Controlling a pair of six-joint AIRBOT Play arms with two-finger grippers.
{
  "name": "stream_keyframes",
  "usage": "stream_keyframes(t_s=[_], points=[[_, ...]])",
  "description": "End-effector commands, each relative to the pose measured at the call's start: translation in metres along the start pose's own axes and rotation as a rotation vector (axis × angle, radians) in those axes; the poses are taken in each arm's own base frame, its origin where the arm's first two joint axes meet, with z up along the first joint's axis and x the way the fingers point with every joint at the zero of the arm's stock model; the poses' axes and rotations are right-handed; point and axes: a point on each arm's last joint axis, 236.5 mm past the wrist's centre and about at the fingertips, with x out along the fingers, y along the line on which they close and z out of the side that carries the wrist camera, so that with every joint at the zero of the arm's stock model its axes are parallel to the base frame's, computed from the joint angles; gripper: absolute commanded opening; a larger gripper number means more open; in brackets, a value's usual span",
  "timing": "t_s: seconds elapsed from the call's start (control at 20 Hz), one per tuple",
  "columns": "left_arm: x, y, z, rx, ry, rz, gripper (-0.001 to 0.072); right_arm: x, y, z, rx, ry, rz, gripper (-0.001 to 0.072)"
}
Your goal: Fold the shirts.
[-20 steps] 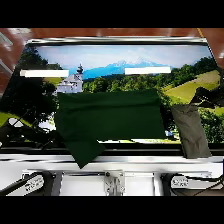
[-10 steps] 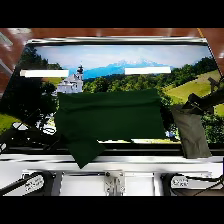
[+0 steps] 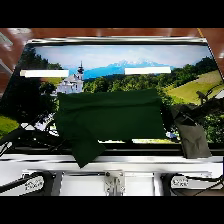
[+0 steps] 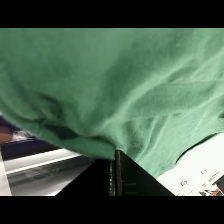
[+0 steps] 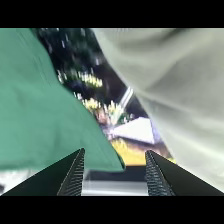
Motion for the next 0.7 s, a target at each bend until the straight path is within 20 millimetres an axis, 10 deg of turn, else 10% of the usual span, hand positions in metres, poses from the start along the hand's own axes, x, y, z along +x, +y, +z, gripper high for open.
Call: stream_keyframes(t_s=[0.0, 0.65], points=[[-0.003, 0.001, 0.007, 0.023, -0.038, 0.015, 0.0039, 0.022, 0.001, -0.023, -0.038, 0.072, 0.039, 0.0511], [-0.033, -0.023, 0.014, 0.098, -0.126, -0.005, 0.0039, 0.085, 0.018, -0.060, -0.078, 0.168, 0.107, 0.0571]])
